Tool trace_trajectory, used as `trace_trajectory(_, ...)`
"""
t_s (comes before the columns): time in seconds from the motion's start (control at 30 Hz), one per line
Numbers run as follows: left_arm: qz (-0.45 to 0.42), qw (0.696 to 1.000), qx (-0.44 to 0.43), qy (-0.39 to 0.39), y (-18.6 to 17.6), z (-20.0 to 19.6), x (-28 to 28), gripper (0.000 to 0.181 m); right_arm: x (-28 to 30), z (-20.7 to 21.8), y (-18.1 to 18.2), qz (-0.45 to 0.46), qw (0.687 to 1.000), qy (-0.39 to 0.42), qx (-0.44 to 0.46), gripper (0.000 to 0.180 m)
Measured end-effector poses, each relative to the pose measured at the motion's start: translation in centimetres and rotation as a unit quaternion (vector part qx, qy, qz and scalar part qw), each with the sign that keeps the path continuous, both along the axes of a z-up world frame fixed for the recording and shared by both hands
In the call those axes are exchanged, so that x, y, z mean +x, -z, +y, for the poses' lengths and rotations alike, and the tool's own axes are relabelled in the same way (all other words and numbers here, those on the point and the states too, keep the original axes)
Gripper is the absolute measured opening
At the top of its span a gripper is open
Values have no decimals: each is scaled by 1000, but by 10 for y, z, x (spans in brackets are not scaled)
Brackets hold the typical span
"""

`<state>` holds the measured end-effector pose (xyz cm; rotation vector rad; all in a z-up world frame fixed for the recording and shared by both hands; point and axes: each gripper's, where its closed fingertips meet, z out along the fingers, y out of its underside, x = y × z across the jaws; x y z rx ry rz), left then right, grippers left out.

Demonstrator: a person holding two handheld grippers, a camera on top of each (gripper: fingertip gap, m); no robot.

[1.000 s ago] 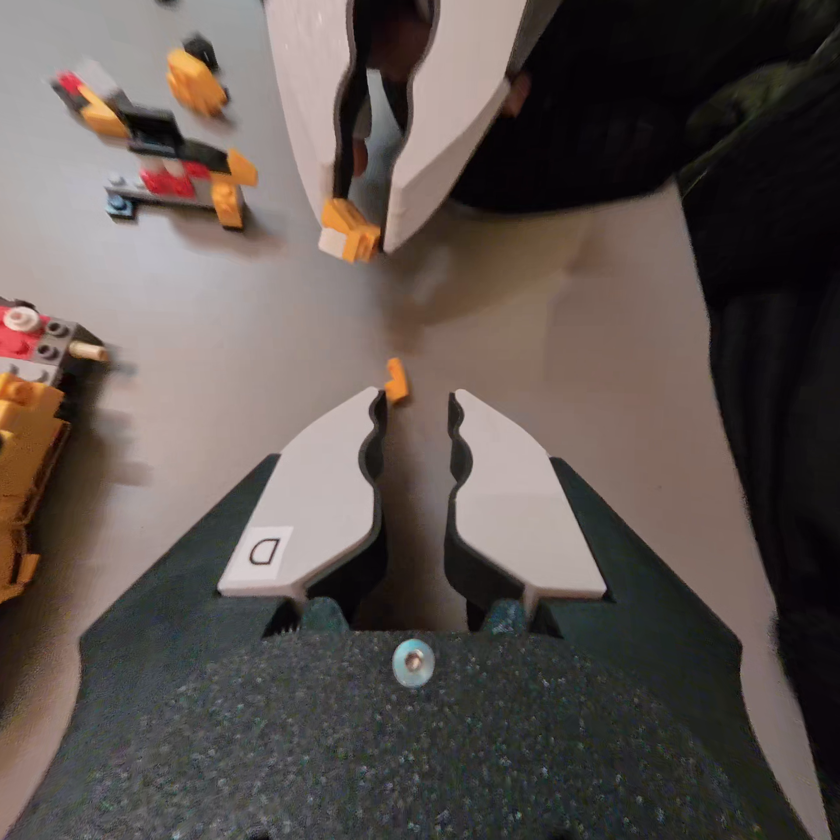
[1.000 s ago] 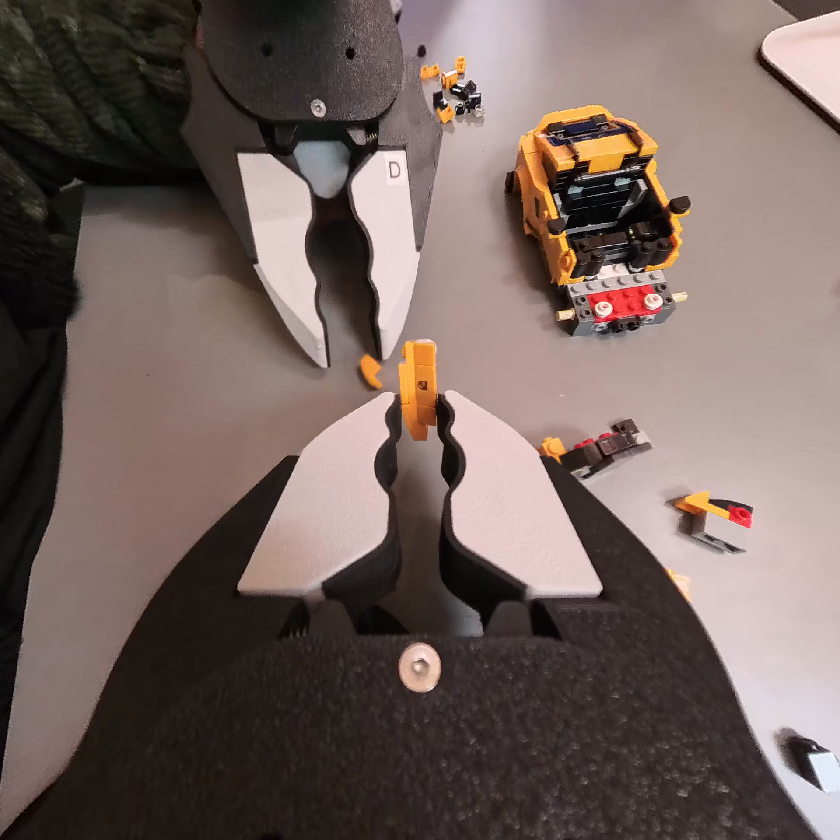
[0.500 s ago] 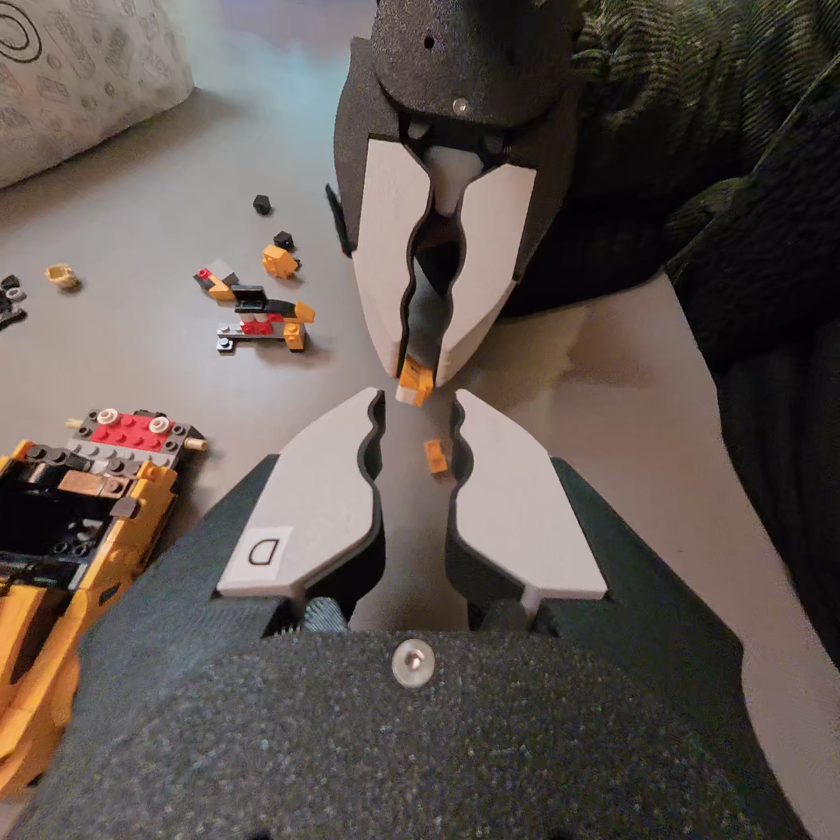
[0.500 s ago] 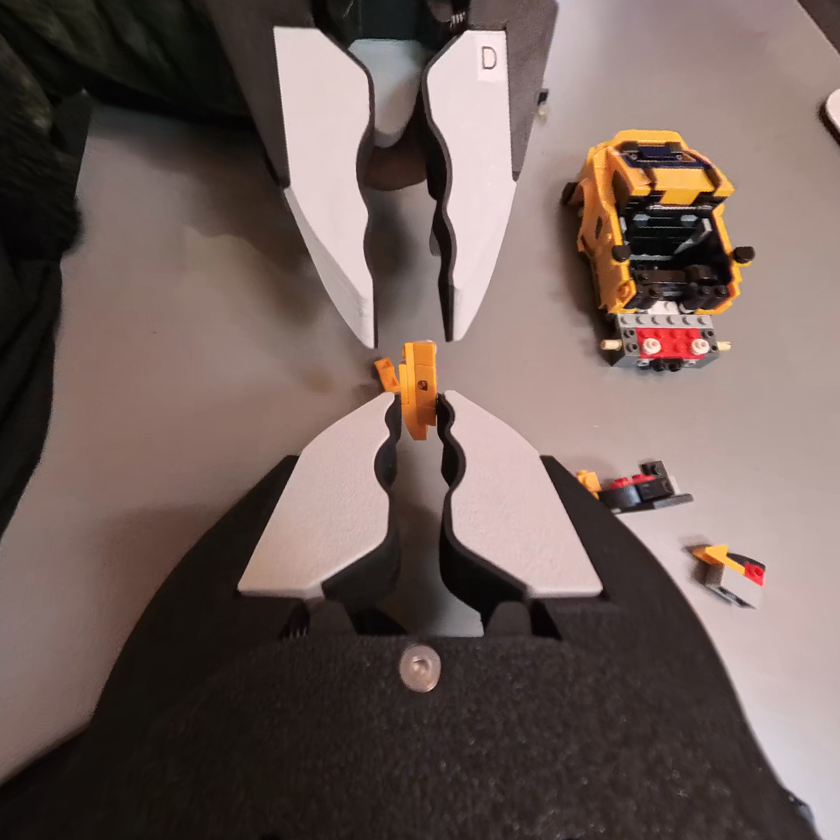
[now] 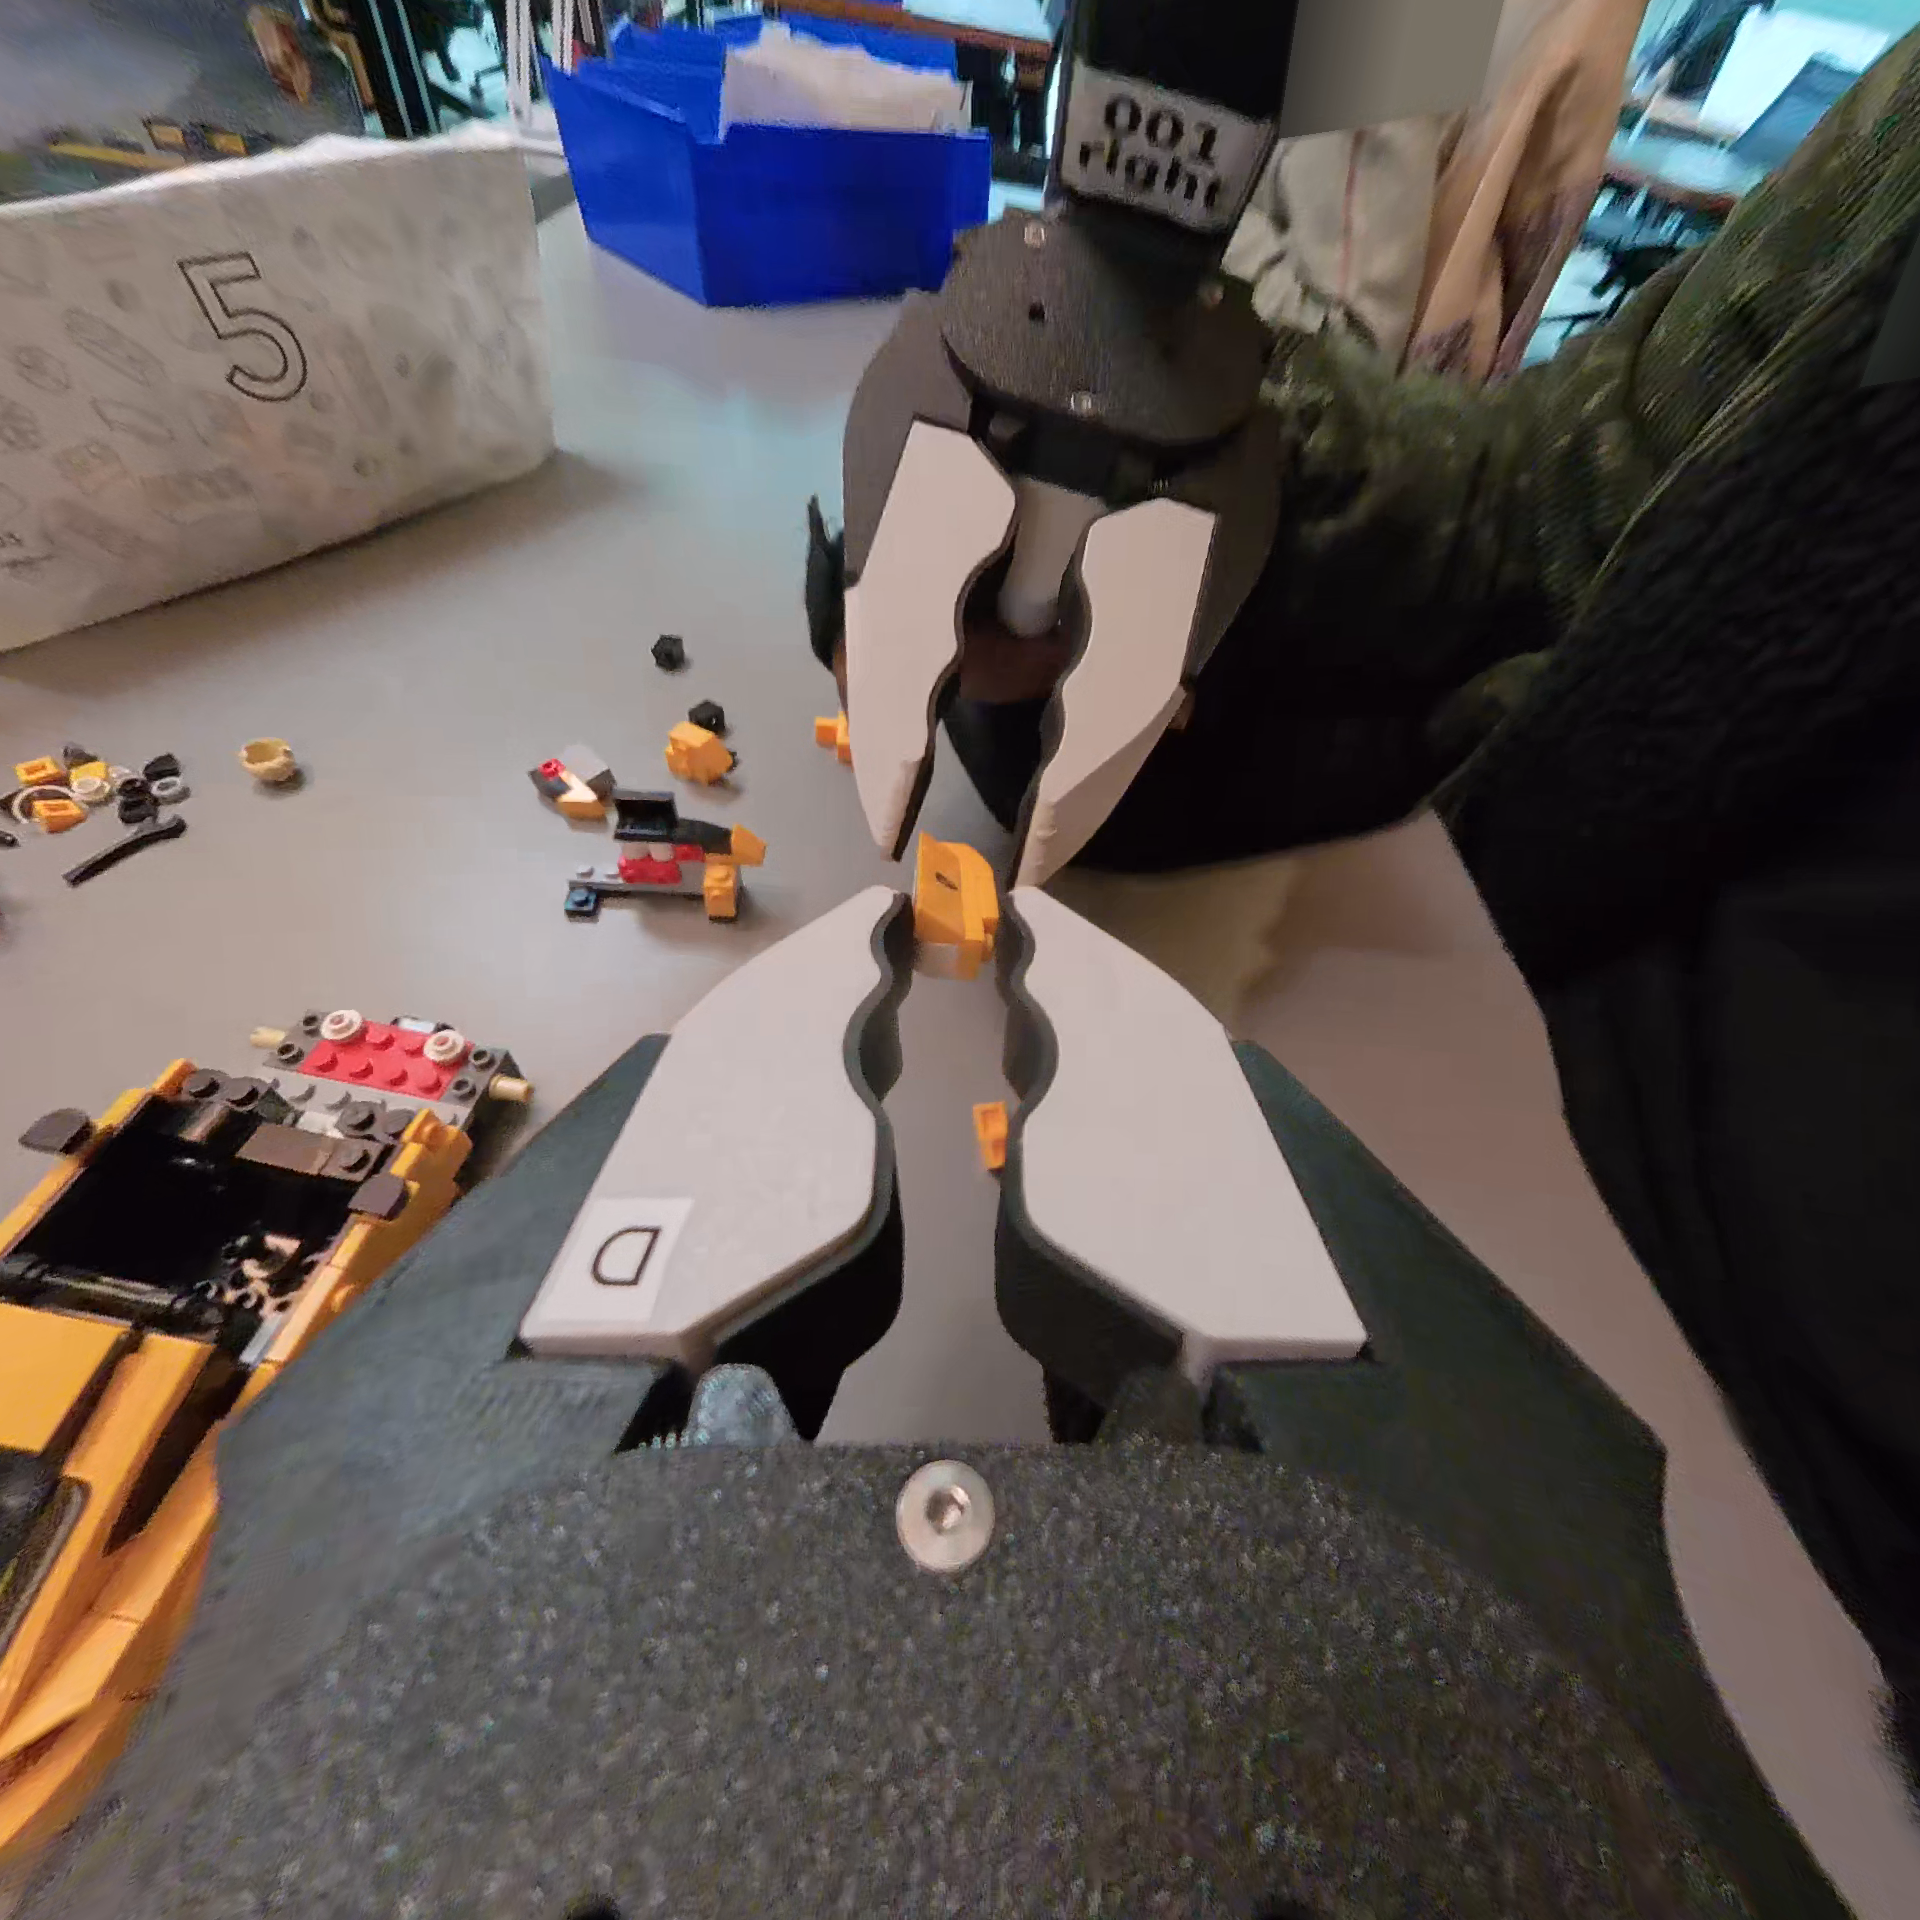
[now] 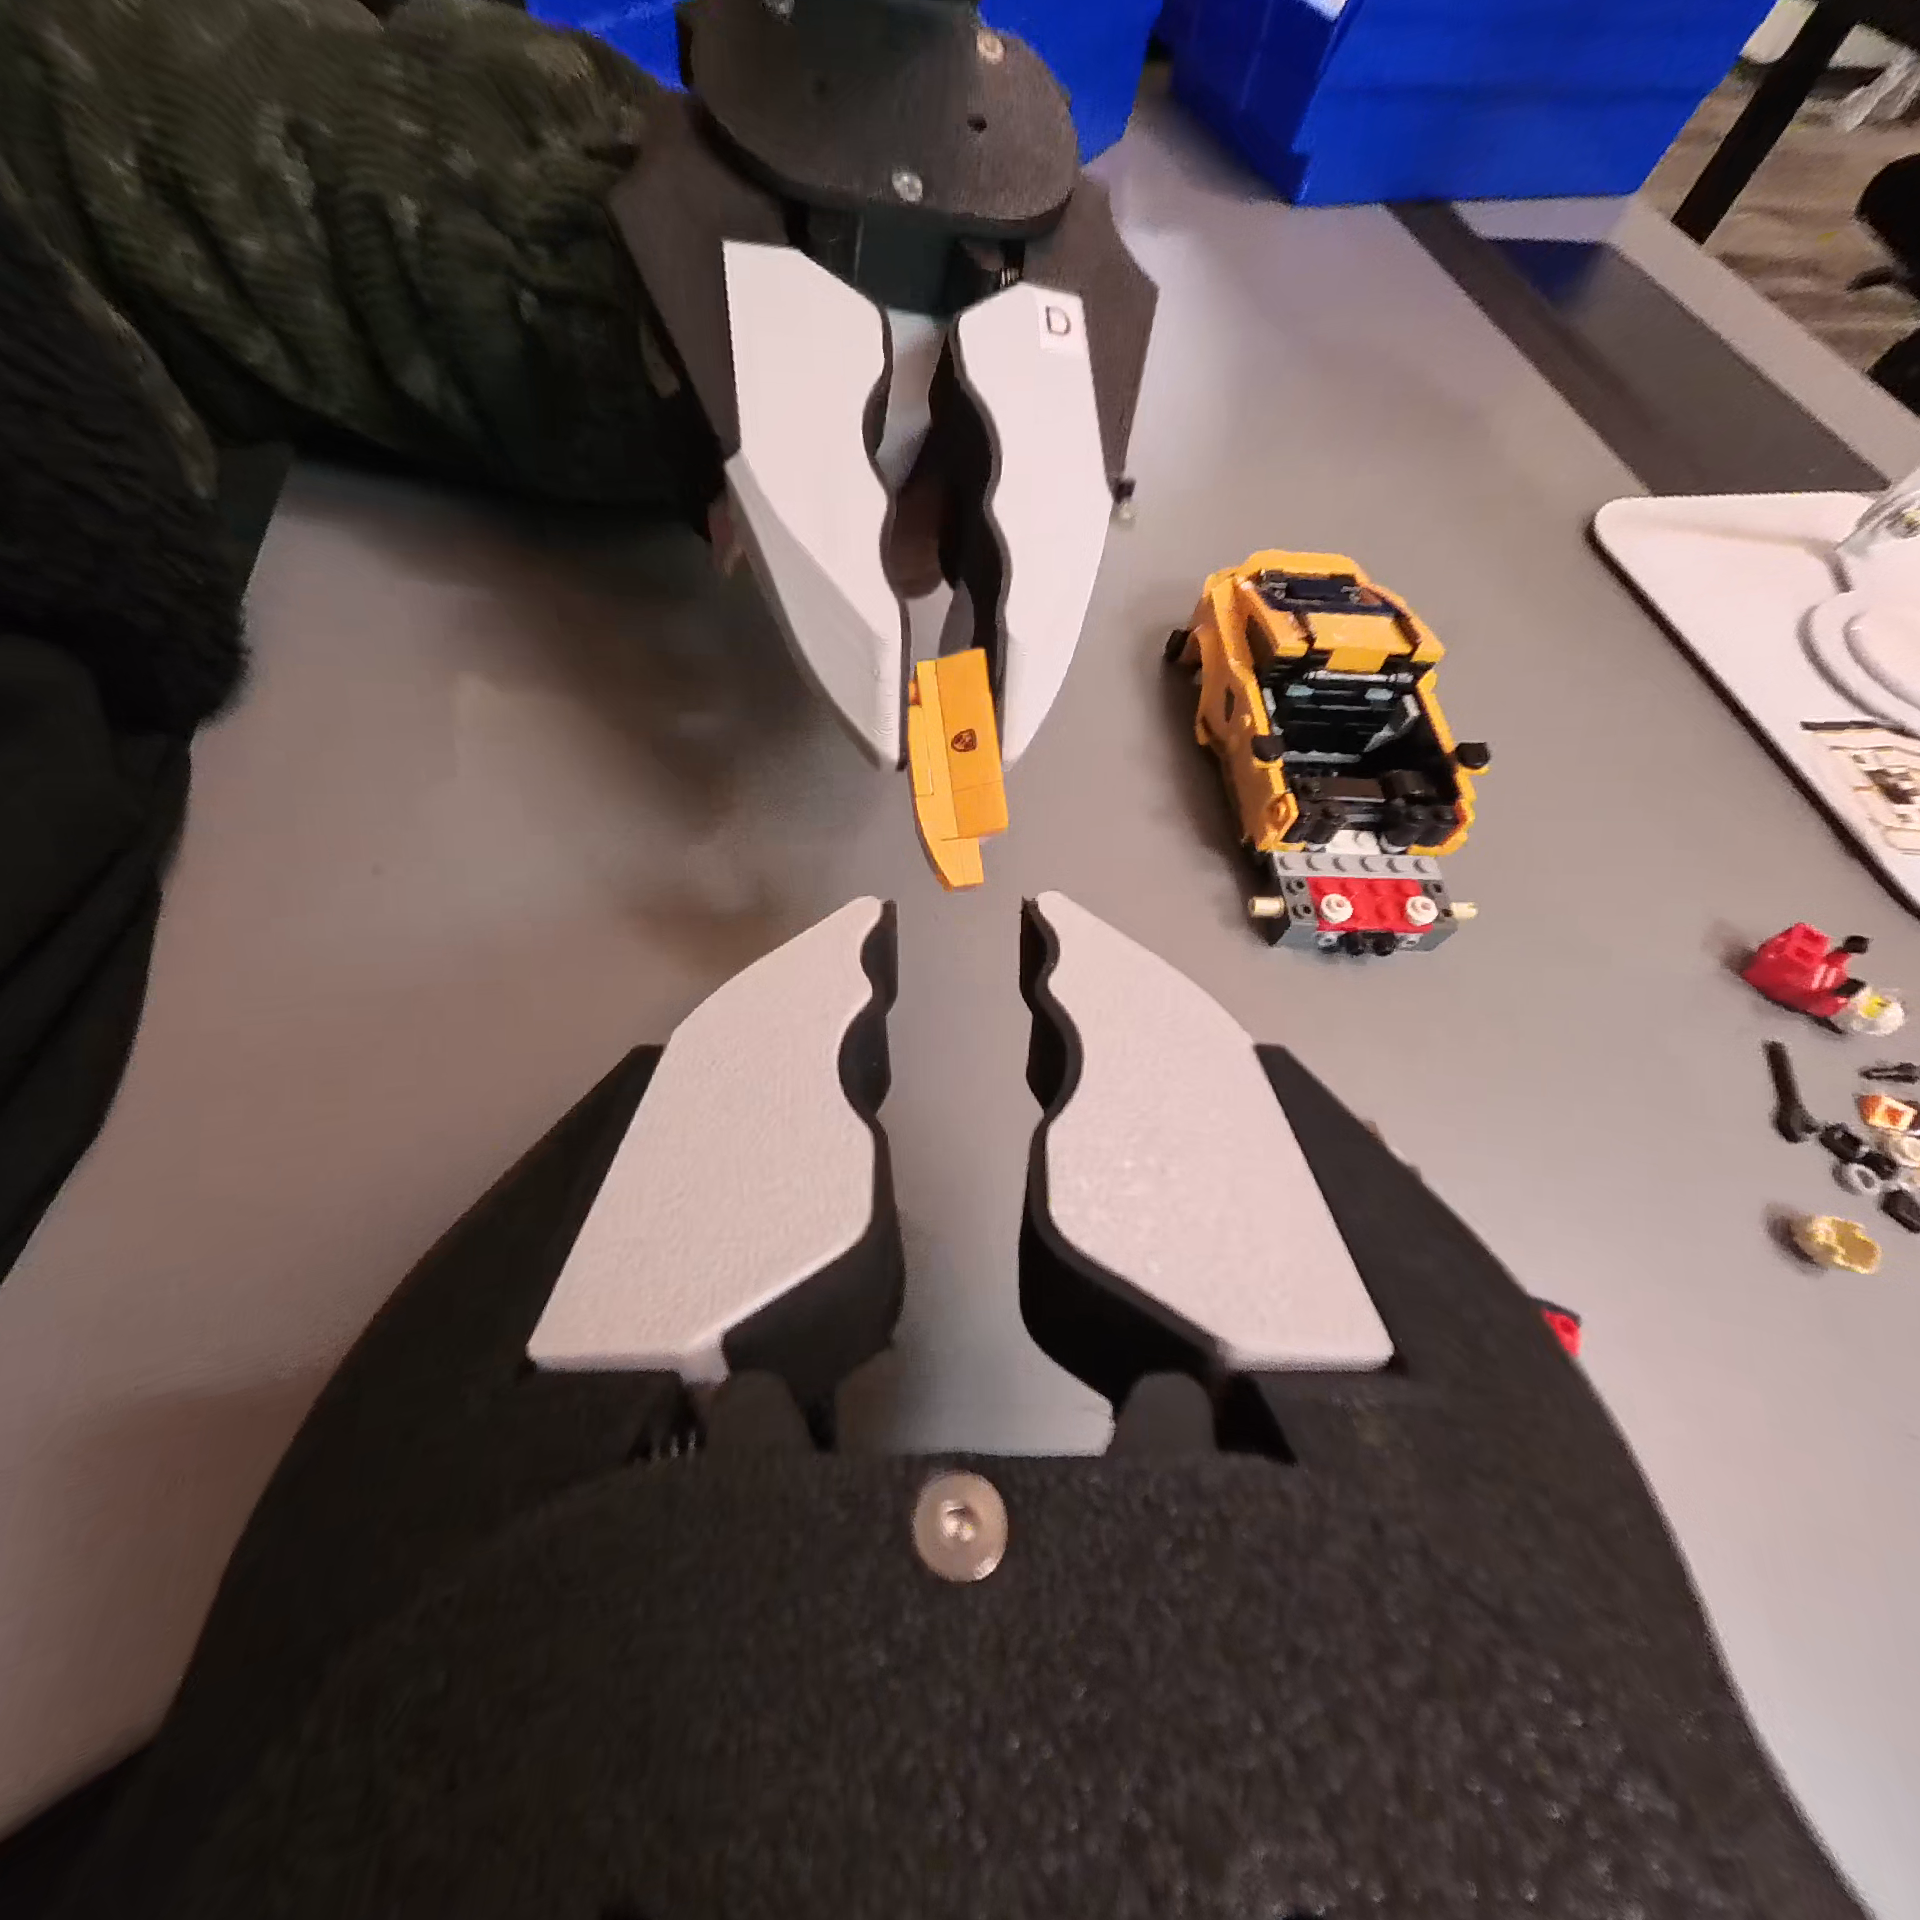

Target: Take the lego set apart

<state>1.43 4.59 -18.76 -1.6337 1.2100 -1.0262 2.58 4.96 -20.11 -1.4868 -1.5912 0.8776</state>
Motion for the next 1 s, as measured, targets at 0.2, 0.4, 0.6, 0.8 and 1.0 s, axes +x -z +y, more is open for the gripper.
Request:
trace_trajectory(0.2, -24, 1000, -2, 0, -8, -1, 2, 15, -5, -2, -14, 39, 999, 5, 18, 10)
trace_trajectory(0.4, -26, 998, 7, -48, -14, 12, 1, 15, -4, 1, -20, 47, 999, 15, 21, 7)
trace_trajectory(0.6, -11, 997, 35, -63, -18, 14, -5, 15, -5, -3, -26, 50, 997, 21, 51, 7)
trace_trajectory(0.8, 7, 996, -64, -64, 10, 17, -2, 15, 0, -7, 5, -21, 999, -11, 39, 7)
trace_trajectory(1.0, 126, 987, -78, -57, 60, 15, 7, 15, 2, -9, 26, -72, 996, -25, 37, 7)
